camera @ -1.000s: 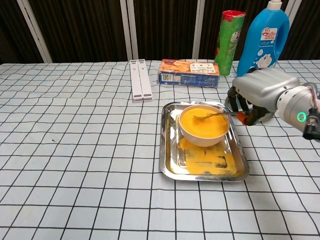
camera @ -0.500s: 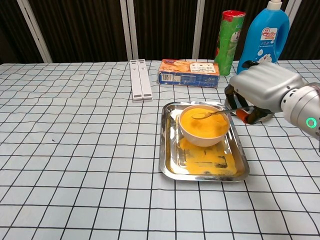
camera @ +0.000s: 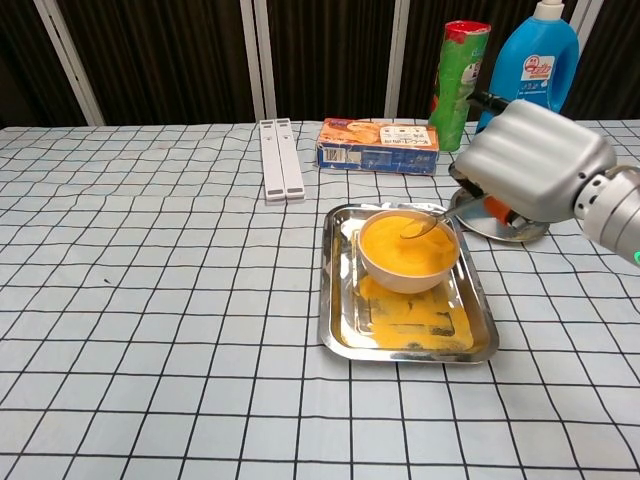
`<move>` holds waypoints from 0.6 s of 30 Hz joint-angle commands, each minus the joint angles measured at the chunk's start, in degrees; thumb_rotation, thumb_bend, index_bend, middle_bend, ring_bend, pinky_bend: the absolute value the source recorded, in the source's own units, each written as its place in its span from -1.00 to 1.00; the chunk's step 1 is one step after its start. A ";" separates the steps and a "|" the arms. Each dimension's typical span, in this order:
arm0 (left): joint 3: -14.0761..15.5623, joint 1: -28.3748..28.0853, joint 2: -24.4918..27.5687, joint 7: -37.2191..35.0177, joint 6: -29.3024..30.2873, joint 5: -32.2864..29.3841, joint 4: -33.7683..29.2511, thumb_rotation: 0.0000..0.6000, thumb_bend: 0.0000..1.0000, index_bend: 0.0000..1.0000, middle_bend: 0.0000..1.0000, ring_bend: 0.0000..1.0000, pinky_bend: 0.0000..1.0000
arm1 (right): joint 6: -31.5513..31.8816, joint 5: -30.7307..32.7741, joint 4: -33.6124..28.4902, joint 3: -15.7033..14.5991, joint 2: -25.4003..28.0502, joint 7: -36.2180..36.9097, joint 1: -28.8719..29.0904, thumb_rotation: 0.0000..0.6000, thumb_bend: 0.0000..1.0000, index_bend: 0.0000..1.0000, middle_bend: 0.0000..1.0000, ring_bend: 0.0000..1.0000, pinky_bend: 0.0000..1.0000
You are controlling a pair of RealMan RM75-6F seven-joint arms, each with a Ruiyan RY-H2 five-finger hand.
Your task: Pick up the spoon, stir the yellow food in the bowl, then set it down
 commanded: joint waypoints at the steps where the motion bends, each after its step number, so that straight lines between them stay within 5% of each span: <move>1: 0.01 0.01 -0.01 0.04 0.05 0.06 -0.01 1.00 -1.00 -1.00 -1.00 -1.00 -0.93 | -0.02 -1.08 0.37 -0.29 0.60 -1.05 -0.02 1.00 0.09 0.22 0.21 -0.15 -1.00; 18: 0.03 0.01 -0.07 -0.08 0.15 0.25 0.04 1.00 -1.00 -1.00 -1.00 -1.00 -0.93 | -2.22 -10.06 2.24 -3.42 4.37 -11.90 0.98 1.00 0.09 0.22 0.21 -0.15 -1.00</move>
